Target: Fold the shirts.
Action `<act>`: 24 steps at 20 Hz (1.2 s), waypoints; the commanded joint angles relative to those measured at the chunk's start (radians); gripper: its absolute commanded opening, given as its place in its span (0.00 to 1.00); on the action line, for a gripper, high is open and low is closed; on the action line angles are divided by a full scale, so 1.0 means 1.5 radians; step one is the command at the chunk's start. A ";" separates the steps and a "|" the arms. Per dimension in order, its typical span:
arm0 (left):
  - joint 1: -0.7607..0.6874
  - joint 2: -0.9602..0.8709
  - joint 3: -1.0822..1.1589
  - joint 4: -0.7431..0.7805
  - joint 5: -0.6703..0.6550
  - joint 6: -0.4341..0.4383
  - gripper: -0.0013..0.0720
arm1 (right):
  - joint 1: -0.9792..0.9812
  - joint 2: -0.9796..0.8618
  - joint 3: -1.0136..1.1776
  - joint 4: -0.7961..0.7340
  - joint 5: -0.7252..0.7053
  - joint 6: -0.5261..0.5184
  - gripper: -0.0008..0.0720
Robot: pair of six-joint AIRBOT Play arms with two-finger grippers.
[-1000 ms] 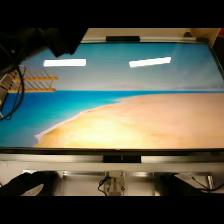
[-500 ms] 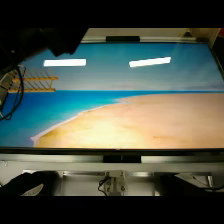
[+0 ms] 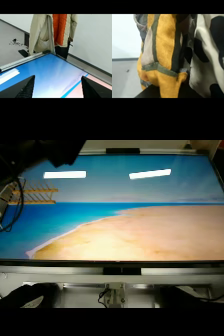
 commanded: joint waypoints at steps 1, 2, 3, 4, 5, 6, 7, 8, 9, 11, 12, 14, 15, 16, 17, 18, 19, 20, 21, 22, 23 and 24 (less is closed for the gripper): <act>0.001 0.000 0.000 0.009 0.001 -0.001 0.98 | -0.015 0.023 0.000 0.009 0.041 -0.003 0.73; 0.001 0.000 0.000 0.009 0.001 0.000 0.98 | -0.014 0.034 0.000 0.015 0.041 -0.003 0.73; 0.002 -0.001 0.000 0.012 0.001 0.000 0.98 | -0.014 0.050 0.000 0.031 0.041 -0.003 0.73; 0.004 -0.003 0.000 0.018 -0.001 0.000 0.98 | -0.014 0.066 0.000 0.038 0.044 -0.003 0.73; 0.005 -0.005 -0.001 0.031 -0.002 0.000 0.98 | -0.014 0.084 0.000 0.038 0.055 -0.003 0.73; 0.006 -0.008 -0.001 0.047 -0.002 -0.001 0.98 | -0.014 0.102 0.000 0.036 0.078 -0.003 0.73; 0.007 -0.012 -0.001 0.060 -0.006 0.000 0.98 | -0.014 0.117 0.000 0.035 0.112 -0.003 0.76; 0.010 -0.018 -0.001 0.062 -0.012 -0.001 0.98 | -0.014 0.128 0.000 0.036 0.161 -0.003 0.86; 0.012 -0.023 -0.001 0.063 -0.018 -0.001 0.98 | -0.014 0.134 0.000 0.037 0.217 -0.003 0.88; 0.014 -0.032 -0.002 0.064 -0.028 -0.001 0.98 | -0.014 0.140 0.000 0.061 0.345 -0.003 0.88; 0.014 -0.036 -0.002 0.066 -0.030 -0.001 0.98 | -0.014 0.141 0.000 0.080 0.398 -0.004 0.88; 0.014 -0.043 -0.002 0.073 -0.041 -0.001 0.98 | -0.014 0.149 0.000 0.147 0.479 -0.029 0.88; 0.014 -0.046 -0.002 0.090 -0.054 -0.002 0.98 | -0.014 0.153 0.000 0.188 0.520 -0.054 0.88; 0.014 -0.048 -0.002 0.122 -0.073 -0.020 0.98 | -0.013 0.155 -0.001 0.226 0.556 -0.064 0.88; 0.014 -0.050 -0.002 0.181 -0.100 -0.080 0.98 | -0.004 0.155 -0.002 0.257 0.592 -0.066 0.88; 0.014 -0.052 -0.002 0.259 -0.135 -0.156 0.98 | 0.026 0.155 -0.009 0.264 0.620 -0.067 0.88; 0.014 -0.056 -0.002 0.354 -0.189 -0.239 0.98 | 0.072 0.155 -0.023 0.263 0.641 -0.075 0.88; 0.014 -0.062 -0.002 0.451 -0.260 -0.317 0.97 | 0.141 0.155 -0.043 0.257 0.655 -0.080 0.88; 0.014 -0.071 -0.002 0.536 -0.337 -0.383 0.97 | 0.222 0.155 -0.067 0.242 0.656 -0.078 0.88; 0.014 -0.084 -0.008 0.611 -0.423 -0.446 0.97 | 0.326 0.155 -0.092 0.211 0.648 -0.070 0.88; 0.014 -0.097 -0.020 0.654 -0.501 -0.471 0.97 | 0.436 0.155 -0.116 0.170 0.623 -0.056 0.88; 0.014 -0.106 -0.046 0.663 -0.563 -0.473 0.97 | 0.562 0.155 -0.143 0.115 0.584 -0.033 0.88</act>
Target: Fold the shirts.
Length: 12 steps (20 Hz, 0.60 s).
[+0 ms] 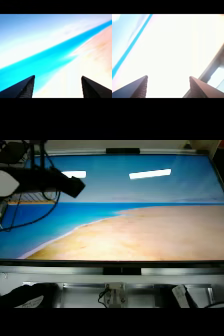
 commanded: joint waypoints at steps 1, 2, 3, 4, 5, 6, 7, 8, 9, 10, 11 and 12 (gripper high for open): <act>0.000 -0.024 -0.070 0.175 -0.250 -0.134 0.97 | 0.364 -0.003 -0.084 -0.139 -0.057 0.057 0.88; -0.001 -0.020 -0.116 0.175 -0.265 -0.140 0.97 | 0.477 -0.018 -0.109 -0.203 -0.086 0.096 0.88; 0.001 -0.016 -0.165 0.175 -0.275 -0.161 0.98 | 0.554 -0.043 -0.123 -0.241 -0.091 0.133 0.88; 0.005 -0.012 -0.197 0.167 -0.281 -0.192 1.00 | 0.606 -0.082 -0.126 -0.237 -0.083 0.131 0.88; 0.011 -0.012 -0.211 0.145 -0.282 -0.223 1.00 | 0.634 -0.117 -0.126 -0.202 -0.072 0.104 0.88; 0.016 -0.013 -0.210 0.122 -0.268 -0.238 1.00 | 0.656 -0.152 -0.126 -0.157 -0.057 0.070 0.88; 0.020 -0.013 -0.205 0.108 -0.237 -0.239 1.00 | 0.671 -0.178 -0.126 -0.129 -0.046 0.047 0.88; 0.024 -0.014 -0.200 0.104 -0.212 -0.249 1.00 | 0.689 -0.202 -0.126 -0.118 -0.037 0.035 0.88; 0.028 -0.017 -0.195 0.105 -0.199 -0.262 1.00 | 0.705 -0.219 -0.126 -0.118 -0.037 0.035 0.88; 0.032 -0.018 -0.194 0.102 -0.193 -0.268 1.00 | 0.718 -0.232 -0.126 -0.117 -0.040 0.035 0.88; 0.034 -0.018 -0.194 0.102 -0.190 -0.273 1.00 | 0.730 -0.243 -0.126 -0.117 -0.041 0.035 0.88; 0.034 -0.018 -0.194 0.102 -0.190 -0.273 1.00 | 0.738 -0.249 -0.126 -0.117 -0.042 0.035 0.88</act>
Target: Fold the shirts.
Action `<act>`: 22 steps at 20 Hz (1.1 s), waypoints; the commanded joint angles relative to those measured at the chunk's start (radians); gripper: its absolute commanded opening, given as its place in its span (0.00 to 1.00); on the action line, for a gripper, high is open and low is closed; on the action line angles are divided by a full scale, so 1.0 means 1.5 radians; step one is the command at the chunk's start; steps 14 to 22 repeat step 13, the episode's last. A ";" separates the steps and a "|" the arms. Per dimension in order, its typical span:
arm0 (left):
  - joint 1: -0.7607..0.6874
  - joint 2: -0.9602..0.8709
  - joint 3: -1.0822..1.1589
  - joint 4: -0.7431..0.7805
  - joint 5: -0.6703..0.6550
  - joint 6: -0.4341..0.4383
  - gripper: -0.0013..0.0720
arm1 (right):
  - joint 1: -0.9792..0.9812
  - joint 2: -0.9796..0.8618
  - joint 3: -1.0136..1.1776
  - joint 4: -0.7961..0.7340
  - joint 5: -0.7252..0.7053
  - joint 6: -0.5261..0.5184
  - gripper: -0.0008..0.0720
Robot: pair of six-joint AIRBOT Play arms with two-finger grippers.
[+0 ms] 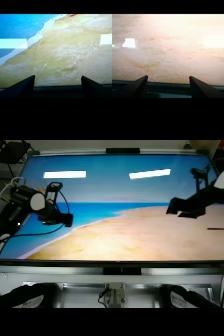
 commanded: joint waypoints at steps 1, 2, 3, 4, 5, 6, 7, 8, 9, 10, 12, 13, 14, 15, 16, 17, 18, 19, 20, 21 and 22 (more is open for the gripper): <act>0.006 -0.001 -0.004 -0.007 0.017 -0.030 1.00 | 0.057 -0.043 -0.003 0.012 0.004 -0.011 0.88; 0.006 -0.001 -0.004 -0.007 0.022 -0.030 1.00 | 0.061 -0.043 -0.003 0.012 0.004 -0.011 0.88; 0.006 -0.001 -0.004 -0.007 0.024 -0.029 1.00 | 0.065 -0.042 -0.003 0.013 0.004 -0.011 0.88; 0.006 -0.001 -0.004 -0.007 0.027 -0.029 1.00 | 0.064 -0.042 -0.003 0.014 0.004 -0.011 0.88; 0.006 -0.001 -0.004 -0.007 0.026 -0.029 1.00 | 0.064 -0.042 -0.003 0.014 0.004 -0.011 0.88; 0.006 -0.001 -0.004 -0.007 0.026 -0.029 1.00 | 0.064 -0.042 -0.003 0.014 0.004 -0.011 0.88; 0.006 -0.001 -0.004 -0.007 0.026 -0.029 1.00 | 0.064 -0.042 -0.003 0.014 0.004 -0.011 0.88; 0.006 -0.001 -0.004 -0.007 0.026 -0.029 1.00 | 0.064 -0.042 -0.003 0.014 0.004 -0.011 0.88; 0.006 -0.001 -0.004 -0.007 0.026 -0.029 1.00 | 0.064 -0.042 -0.003 0.014 0.004 -0.011 0.88; 0.006 -0.001 -0.004 -0.007 0.026 -0.029 1.00 | 0.064 -0.042 -0.003 0.014 0.004 -0.011 0.88; 0.006 -0.001 -0.004 -0.007 0.027 -0.029 1.00 | 0.064 -0.042 -0.003 0.014 0.004 -0.011 0.88; 0.006 -0.001 -0.004 -0.007 0.026 -0.029 1.00 | 0.064 -0.042 -0.003 0.014 0.004 -0.011 0.88; 0.006 -0.001 -0.004 -0.007 0.026 -0.029 1.00 | 0.064 -0.042 -0.003 0.014 0.004 -0.011 0.88; 0.006 -0.001 -0.004 -0.007 0.026 -0.029 1.00 | 0.064 -0.042 -0.003 0.014 0.004 -0.011 0.88; 0.006 -0.001 -0.004 -0.007 0.026 -0.029 1.00 | 0.064 -0.042 -0.003 0.014 0.004 -0.011 0.88; 0.006 -0.001 -0.004 -0.007 0.026 -0.029 1.00 | 0.064 -0.042 -0.003 0.014 0.004 -0.011 0.88; 0.006 -0.001 -0.004 -0.007 0.026 -0.029 1.00 | 0.064 -0.042 -0.003 0.014 0.004 -0.011 0.88; 0.006 -0.001 -0.004 -0.007 0.026 -0.029 1.00 | 0.064 -0.042 -0.003 0.014 0.004 -0.011 0.88; 0.006 -0.001 -0.004 -0.007 0.026 -0.029 1.00 | 0.064 -0.042 -0.003 0.014 0.004 -0.011 0.88; 0.006 -0.001 -0.004 -0.007 0.026 -0.029 1.00 | 0.064 -0.042 -0.003 0.014 0.004 -0.011 0.88; 0.006 -0.001 -0.004 -0.007 0.026 -0.029 1.00 | 0.064 -0.042 -0.003 0.014 0.004 -0.011 0.88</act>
